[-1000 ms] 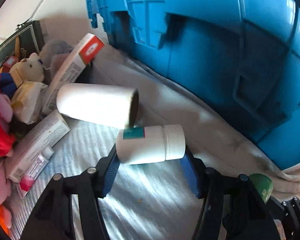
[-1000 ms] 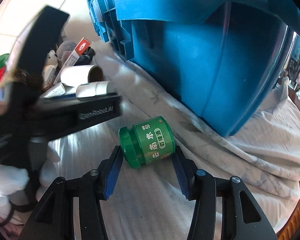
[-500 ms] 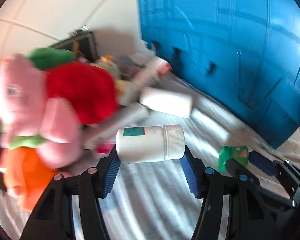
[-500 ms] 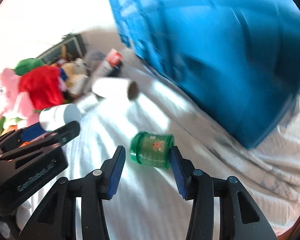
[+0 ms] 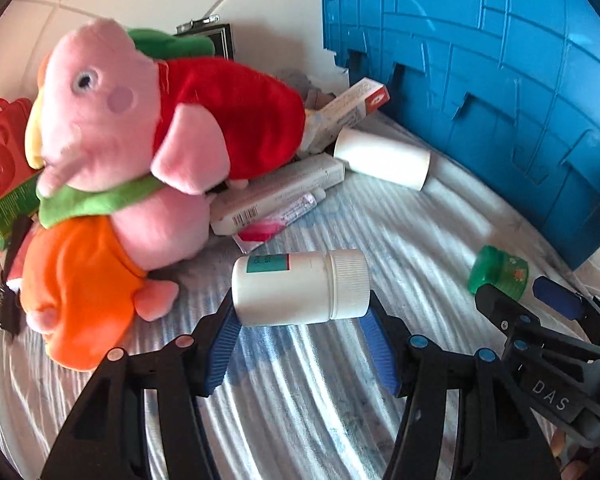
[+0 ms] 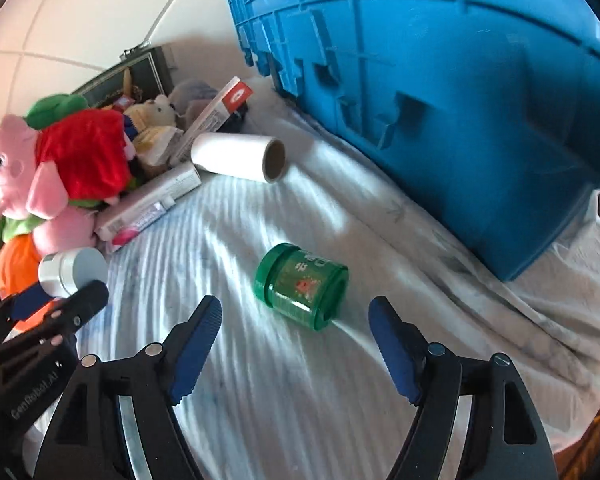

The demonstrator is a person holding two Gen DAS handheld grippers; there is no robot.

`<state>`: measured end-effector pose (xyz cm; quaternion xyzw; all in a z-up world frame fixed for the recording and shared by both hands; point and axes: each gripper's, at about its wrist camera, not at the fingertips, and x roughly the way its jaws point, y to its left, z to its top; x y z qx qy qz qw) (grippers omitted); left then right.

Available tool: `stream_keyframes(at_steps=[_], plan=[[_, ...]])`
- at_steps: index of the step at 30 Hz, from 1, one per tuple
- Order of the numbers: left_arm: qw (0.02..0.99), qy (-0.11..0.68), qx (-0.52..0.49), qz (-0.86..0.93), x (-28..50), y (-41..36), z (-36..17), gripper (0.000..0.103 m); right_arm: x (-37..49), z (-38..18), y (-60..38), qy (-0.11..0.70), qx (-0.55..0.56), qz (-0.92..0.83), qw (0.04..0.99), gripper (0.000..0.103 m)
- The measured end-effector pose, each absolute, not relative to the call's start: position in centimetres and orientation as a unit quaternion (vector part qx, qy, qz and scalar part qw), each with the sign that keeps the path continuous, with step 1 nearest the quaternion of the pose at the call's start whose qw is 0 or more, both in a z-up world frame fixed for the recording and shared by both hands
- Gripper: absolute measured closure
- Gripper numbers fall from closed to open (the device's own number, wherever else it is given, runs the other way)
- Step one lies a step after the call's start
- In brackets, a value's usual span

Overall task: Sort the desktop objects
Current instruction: 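Lower the left gripper onto the white pill bottle and grasp it, then lift the green jar and white bottle and carry them over the crate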

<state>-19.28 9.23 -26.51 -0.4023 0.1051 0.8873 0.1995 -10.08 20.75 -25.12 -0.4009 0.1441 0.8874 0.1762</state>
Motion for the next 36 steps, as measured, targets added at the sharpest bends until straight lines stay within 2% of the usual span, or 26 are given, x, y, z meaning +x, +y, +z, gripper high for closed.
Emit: stream_keyframes(at_steps=[3, 7, 11, 17, 21, 28, 36], plan=[[0.195, 0.111, -0.403, 0.887, -19.7, 10.1, -27.5, 0.045, -11.0, -26.4, 21.4, 0.160, -0.405, 0.881, 0.186, 0.029], [0.195, 0.115, -0.405, 0.886, -19.3, 11.0, -28.0, 0.045, -12.0, -27.5, 21.7, 0.155, -0.399, 0.884, 0.186, 0.047], [0.190, 0.118, -0.399, 0.889, -18.6, 11.3, -27.5, 0.045, -12.1, -26.9, 21.2, 0.144, -0.388, 0.893, 0.177, 0.048], [0.172, 0.095, -0.351, 0.915, -17.5, 9.0, -22.8, 0.045, -10.7, -22.9, 19.5, 0.122, -0.342, 0.920, 0.146, 0.048], [0.154, 0.078, -0.316, 0.933, -16.9, 6.9, -18.9, 0.045, -10.1, -18.6, 17.5, 0.100, -0.298, 0.942, 0.119, 0.048], [0.135, 0.038, -0.232, 0.963, -15.1, 4.5, -9.1, 0.045, -8.8, -6.9, 15.1, 0.045, -0.191, 0.977, 0.083, 0.048], [0.154, 0.015, -0.167, 0.974, -13.3, 8.6, 1.0, 0.045, -6.5, 6.8, 19.2, 0.003, -0.104, 0.992, 0.073, 0.047]])
